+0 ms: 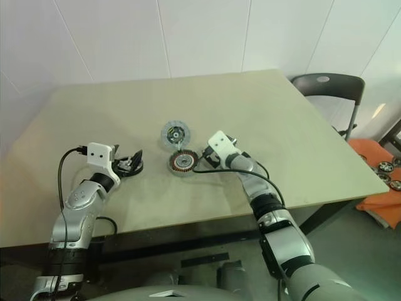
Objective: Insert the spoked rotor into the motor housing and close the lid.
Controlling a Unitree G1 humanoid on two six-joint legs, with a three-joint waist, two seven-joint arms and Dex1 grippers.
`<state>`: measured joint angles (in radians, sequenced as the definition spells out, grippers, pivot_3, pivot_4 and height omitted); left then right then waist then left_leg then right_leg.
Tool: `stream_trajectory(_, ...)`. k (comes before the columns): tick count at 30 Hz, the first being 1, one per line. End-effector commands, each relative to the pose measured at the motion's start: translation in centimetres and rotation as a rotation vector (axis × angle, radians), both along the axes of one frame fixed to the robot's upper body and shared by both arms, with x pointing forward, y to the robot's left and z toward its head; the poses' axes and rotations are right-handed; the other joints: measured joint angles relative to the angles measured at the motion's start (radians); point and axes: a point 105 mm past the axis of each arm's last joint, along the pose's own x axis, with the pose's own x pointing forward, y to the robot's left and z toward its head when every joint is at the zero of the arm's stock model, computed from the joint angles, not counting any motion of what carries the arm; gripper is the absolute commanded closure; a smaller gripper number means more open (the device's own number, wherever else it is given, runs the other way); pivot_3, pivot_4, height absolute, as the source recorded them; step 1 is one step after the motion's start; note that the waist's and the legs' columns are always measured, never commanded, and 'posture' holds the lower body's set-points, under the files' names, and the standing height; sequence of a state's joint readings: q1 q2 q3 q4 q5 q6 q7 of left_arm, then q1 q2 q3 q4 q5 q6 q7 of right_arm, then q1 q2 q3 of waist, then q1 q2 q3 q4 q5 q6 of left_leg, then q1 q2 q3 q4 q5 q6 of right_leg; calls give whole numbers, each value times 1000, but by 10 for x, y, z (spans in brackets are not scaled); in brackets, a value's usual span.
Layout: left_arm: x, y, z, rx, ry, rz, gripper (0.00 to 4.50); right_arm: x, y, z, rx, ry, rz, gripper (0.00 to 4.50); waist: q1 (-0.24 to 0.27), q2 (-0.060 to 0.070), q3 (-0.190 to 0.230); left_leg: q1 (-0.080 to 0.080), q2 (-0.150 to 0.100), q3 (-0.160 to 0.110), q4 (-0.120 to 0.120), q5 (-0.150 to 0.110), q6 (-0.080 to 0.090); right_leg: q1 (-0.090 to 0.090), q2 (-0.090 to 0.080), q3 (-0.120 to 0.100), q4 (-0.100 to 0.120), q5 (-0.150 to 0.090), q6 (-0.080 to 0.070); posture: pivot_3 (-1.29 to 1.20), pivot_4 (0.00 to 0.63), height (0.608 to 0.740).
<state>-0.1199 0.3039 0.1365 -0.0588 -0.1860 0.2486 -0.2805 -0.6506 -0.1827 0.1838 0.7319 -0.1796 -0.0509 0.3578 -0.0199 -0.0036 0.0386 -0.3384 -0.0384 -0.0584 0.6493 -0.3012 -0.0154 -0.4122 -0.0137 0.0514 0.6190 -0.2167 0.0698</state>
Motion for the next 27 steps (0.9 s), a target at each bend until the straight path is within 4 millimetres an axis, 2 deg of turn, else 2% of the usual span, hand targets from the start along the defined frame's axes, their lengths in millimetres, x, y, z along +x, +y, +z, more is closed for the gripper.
stream_trajectory(1, 4, 1, 15, 16, -53, -2, 316, 5, 5, 21, 15, -76, 10, 61, 0, 0, 0, 0, 0, 0, 0, 0, 0, 0, 0, 0, 0, 0, 0, 0, 0, 740)
stream_trajectory(27, 4, 1, 13, 15, -49, 4, 316, 4, 3, 20, 10, -75, 6, 61, 0, 0, 0, 0, 0, 0, 0, 0, 0, 0, 0, 0, 0, 0, 0, 0, 0, 740)
